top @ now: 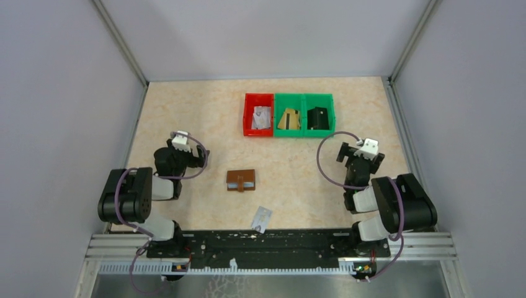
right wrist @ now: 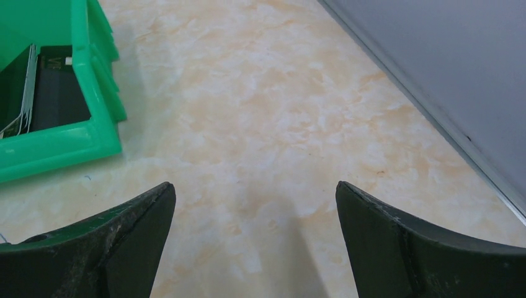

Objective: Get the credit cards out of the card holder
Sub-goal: Reset both arms

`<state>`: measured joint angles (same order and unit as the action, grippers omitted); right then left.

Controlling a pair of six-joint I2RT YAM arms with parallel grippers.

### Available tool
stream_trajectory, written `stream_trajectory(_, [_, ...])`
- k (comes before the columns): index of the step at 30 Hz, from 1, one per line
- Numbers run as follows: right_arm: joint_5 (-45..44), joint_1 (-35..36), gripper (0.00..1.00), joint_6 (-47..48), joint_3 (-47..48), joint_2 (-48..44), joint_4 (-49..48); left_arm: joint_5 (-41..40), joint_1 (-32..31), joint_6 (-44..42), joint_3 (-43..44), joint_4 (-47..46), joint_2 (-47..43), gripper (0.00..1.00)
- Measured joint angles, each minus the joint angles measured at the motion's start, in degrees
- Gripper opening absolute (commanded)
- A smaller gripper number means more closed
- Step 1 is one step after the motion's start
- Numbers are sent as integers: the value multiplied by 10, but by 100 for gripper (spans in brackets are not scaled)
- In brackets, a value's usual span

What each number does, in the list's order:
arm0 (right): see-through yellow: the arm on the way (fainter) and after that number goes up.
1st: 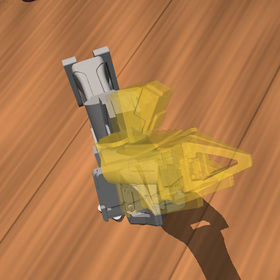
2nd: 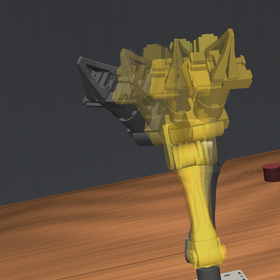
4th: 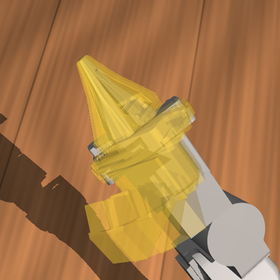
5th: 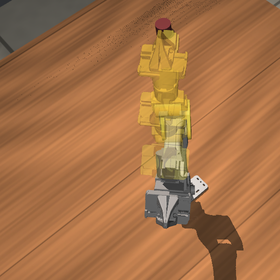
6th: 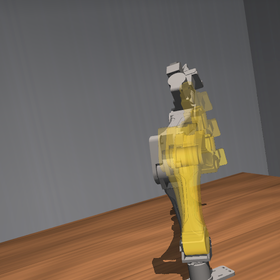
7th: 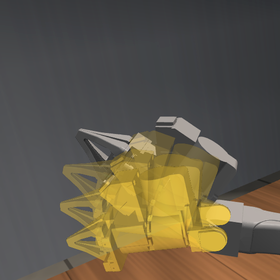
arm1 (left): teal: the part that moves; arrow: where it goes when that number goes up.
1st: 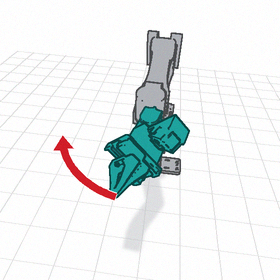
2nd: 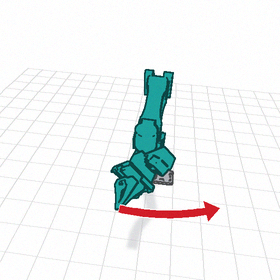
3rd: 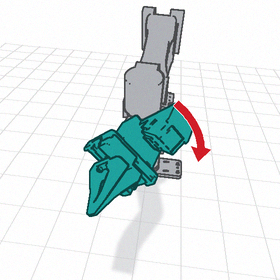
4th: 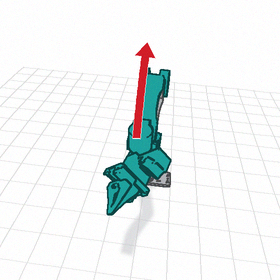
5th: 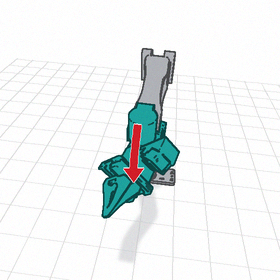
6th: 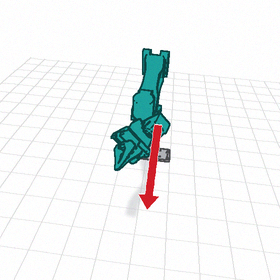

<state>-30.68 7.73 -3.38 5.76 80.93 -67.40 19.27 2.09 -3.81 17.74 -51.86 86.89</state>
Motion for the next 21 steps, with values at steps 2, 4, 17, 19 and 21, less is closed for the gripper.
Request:
stream_trajectory(2, [16,0,99,9,0,25,-30,-9,1,-3,-27,-75,26,99])
stream_trajectory(4, [27,-1,99,13,7,33,-23,-17,0,-3,-38,-99,40,99])
stream_trajectory(17, [78,-28,99,5,33,33,-16,-64,-1,-3,-16,-112,37,99])
stream_trajectory(19, [79,-28,99,5,33,33,-16,-65,-1,-3,-16,-112,37,99])
stream_trajectory(21, [79,-28,99,5,33,33,-16,-66,-1,-3,-16,-112,37,99])
